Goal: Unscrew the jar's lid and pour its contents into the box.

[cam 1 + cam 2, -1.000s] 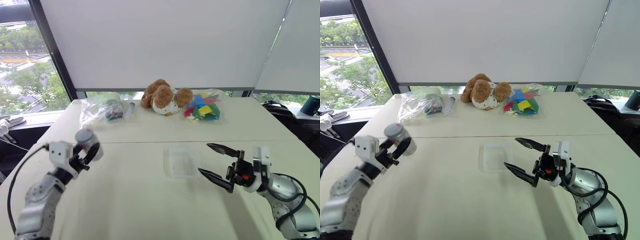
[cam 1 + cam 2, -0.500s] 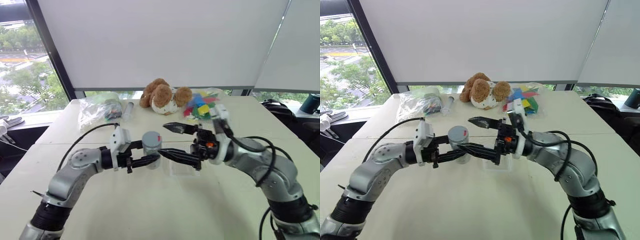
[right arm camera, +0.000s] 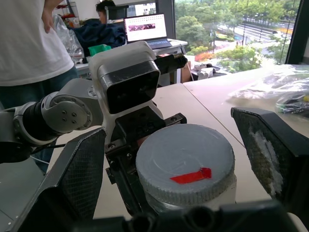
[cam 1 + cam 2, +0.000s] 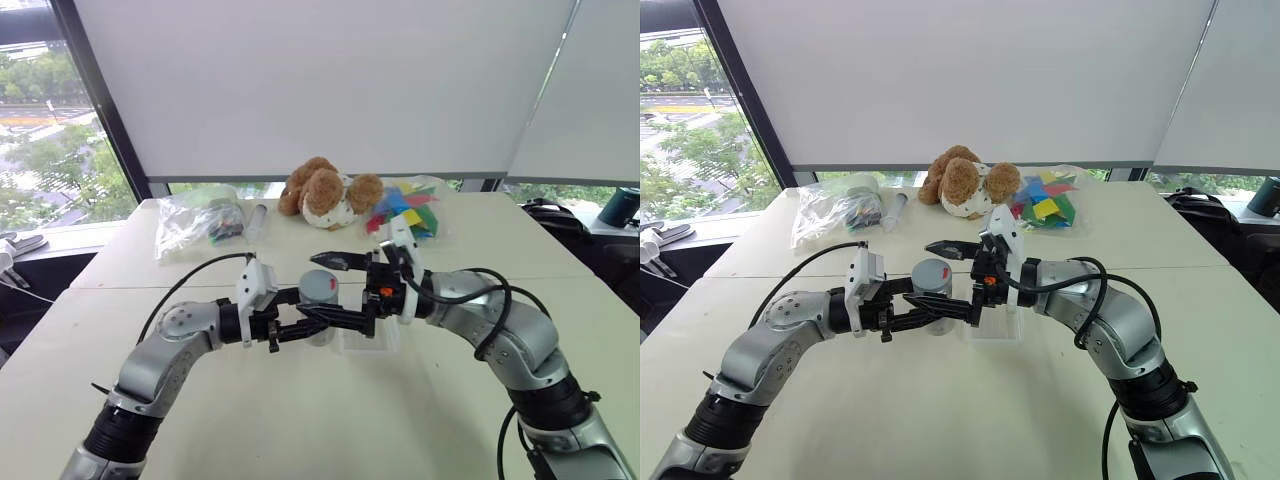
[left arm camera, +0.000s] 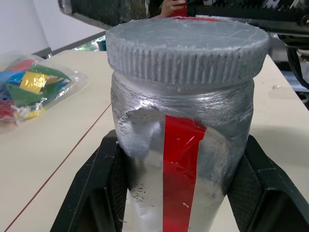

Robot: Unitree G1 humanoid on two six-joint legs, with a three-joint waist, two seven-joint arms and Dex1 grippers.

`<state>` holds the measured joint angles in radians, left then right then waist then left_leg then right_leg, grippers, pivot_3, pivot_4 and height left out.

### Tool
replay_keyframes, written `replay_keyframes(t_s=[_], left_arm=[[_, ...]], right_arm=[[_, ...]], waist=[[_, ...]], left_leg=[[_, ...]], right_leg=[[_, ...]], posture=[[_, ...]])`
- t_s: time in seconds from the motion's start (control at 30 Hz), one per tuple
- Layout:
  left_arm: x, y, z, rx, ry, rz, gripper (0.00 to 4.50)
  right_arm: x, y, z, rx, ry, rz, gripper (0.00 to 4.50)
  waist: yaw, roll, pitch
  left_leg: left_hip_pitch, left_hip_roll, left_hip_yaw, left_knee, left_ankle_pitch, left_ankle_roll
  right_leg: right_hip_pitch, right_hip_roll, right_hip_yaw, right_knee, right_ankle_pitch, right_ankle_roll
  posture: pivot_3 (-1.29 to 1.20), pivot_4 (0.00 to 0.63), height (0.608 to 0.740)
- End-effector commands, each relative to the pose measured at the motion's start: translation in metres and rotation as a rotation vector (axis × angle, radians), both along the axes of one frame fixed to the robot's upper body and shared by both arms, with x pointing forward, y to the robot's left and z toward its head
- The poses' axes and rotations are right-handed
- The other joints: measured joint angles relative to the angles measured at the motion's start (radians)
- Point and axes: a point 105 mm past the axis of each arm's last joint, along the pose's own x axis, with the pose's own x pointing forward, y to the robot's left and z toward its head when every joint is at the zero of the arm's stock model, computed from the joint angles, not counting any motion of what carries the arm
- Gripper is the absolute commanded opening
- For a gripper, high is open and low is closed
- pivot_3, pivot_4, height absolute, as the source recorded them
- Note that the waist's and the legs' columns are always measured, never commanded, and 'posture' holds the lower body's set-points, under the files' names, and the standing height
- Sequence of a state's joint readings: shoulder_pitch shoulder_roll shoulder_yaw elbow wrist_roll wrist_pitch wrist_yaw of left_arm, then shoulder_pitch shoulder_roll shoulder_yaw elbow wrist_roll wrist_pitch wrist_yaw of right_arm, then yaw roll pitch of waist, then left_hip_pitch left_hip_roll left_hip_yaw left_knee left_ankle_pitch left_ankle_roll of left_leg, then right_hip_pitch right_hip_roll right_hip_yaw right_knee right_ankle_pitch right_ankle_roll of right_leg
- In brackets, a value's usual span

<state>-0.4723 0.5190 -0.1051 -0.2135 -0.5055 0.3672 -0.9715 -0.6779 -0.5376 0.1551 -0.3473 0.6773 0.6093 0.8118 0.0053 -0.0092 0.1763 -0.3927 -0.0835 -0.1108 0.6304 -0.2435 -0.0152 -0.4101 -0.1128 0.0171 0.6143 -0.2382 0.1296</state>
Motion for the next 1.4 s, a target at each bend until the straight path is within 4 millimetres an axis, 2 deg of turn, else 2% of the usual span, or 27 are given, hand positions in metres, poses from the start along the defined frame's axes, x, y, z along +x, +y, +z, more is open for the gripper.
replay_keyframes(t_s=[0.03, 0.17, 0.4, 0.53, 0.6, 0.7, 0.83, 0.87, 1.03, 1.17, 1.27, 1.4], left_arm=[[-0.006, -0.004, 0.007, -0.007, -0.038, -0.013, 2.06], [-0.007, -0.005, 0.008, -0.013, -0.042, -0.013, 2.06], [-0.019, -0.003, 0.009, -0.032, -0.024, -0.064, 2.06], [-0.039, -0.004, 0.018, -0.076, 0.009, -0.23, 2.06], [-0.056, -0.002, 0.014, -0.02, 0.025, -0.367, 2.06], [-0.065, -0.001, 0.012, 0.009, 0.054, -0.437, 2.06], [-0.065, -0.002, 0.018, -0.012, 0.038, -0.435, 2.06], [-0.064, -0.001, 0.018, -0.018, 0.036, -0.429, 2.06], [-0.047, 0.009, 0.017, -0.041, 0.013, -0.28, 2.06], [-0.025, 0.018, 0.014, -0.068, -0.018, -0.103, 2.06], [-0.014, 0.021, 0.012, -0.075, -0.035, -0.021, 2.06], [-0.011, 0.017, 0.009, -0.079, -0.015, -0.007, 2.06]], right_arm=[[-0.001, 0.0, 0.005, 0.014, -0.042, 0.018, 3.97], [0.001, -0.001, 0.003, 0.007, -0.044, 0.035, 2.24], [-0.008, -0.004, 0.008, -0.016, -0.048, 0.157, 2.24], [-0.027, -0.014, 0.009, -0.083, -0.009, 0.387, 2.24], [-0.034, -0.019, 0.008, -0.153, 0.035, 0.504, 2.24], [-0.033, -0.019, 0.012, -0.152, 0.006, 0.538, 2.24], [-0.03, -0.02, 0.021, -0.069, -0.075, 0.527, 4.28], [-0.03, -0.02, 0.022, -0.057, -0.069, 0.523, 4.43], [-0.019, -0.035, 0.037, 0.058, -0.085, 0.362, 4.43], [-0.021, -0.045, 0.033, 0.065, -0.013, 0.271, 4.43], [-0.025, -0.035, 0.027, 0.051, 0.001, 0.229, 4.43], [-0.026, -0.019, 0.023, 0.034, 0.011, 0.198, 4.43]], waist=[[-0.001, 0.0, 0.0], [-0.001, 0.0, 0.0], [-0.003, 0.0, 0.0], [-0.005, 0.0, 0.0], [-0.015, 0.0, 0.0], [-0.019, 0.0, 0.0], [-0.018, 0.0, 0.0], [-0.018, 0.0, 0.0], [-0.016, 0.0, 0.0], [-0.013, 0.0, 0.0], [-0.016, 0.0, 0.0], [-0.017, 0.0, 0.0]], left_leg=[[0.0, 0.0, 0.0, 0.0, 0.0, 0.0], [0.0, 0.0, 0.0, 0.0, 0.0, 0.0], [0.0, 0.0, 0.0, 0.0, 0.0, 0.0], [0.0, 0.0, 0.0, 0.0, 0.0, 0.0], [0.0, 0.0, 0.0, 0.0, 0.0, 0.0], [0.001, 0.0, -0.001, 0.0, 0.0, 0.0], [0.001, 0.0, -0.001, 0.0, 0.0, 0.0], [0.001, 0.0, -0.001, 0.0, 0.0, 0.0], [0.001, 0.0, -0.001, 0.0, 0.0, 0.0], [0.0, 0.0, -0.001, 0.0, 0.0, 0.0], [0.0, 0.0, -0.001, 0.0, 0.0, 0.0], [0.0, 0.0, -0.001, -0.001, 0.0, 0.0]], right_leg=[[0.0, 0.0, 0.0, 0.0, 0.0, 0.0], [0.0, 0.0, 0.0, 0.0, 0.0, 0.0], [0.0, 0.0, 0.0, 0.0, 0.0, 0.0], [0.0, 0.0, 0.0, 0.0, 0.0, 0.0], [0.0, 0.0, 0.0, 0.0, 0.0, 0.0], [0.001, 0.0, -0.001, 0.0, 0.0, 0.0], [0.001, 0.0, -0.001, 0.0, 0.0, 0.0], [0.001, 0.0, -0.001, 0.0, 0.0, 0.0], [0.001, 0.0, -0.001, 0.0, 0.0, 0.0], [0.0, 0.0, 0.0, 0.0, 0.0, 0.0], [0.0, -0.001, 0.0, 0.0, 0.0, 0.0], [0.0, 0.0, 0.0, 0.0, 0.0, 0.0]], posture=[[0.0, 0.15, 0.74], [0.0, 0.15, 0.74], [0.0, 0.15, 0.74], [0.0, 0.15, 0.74], [0.0, 0.15, 0.74], [0.0, 0.15, 0.74], [0.0, 0.15, 0.74], [0.0, 0.15, 0.74], [0.0, 0.15, 0.74], [0.0, 0.15, 0.74], [0.0, 0.15, 0.74], [0.0, 0.15, 0.74]])
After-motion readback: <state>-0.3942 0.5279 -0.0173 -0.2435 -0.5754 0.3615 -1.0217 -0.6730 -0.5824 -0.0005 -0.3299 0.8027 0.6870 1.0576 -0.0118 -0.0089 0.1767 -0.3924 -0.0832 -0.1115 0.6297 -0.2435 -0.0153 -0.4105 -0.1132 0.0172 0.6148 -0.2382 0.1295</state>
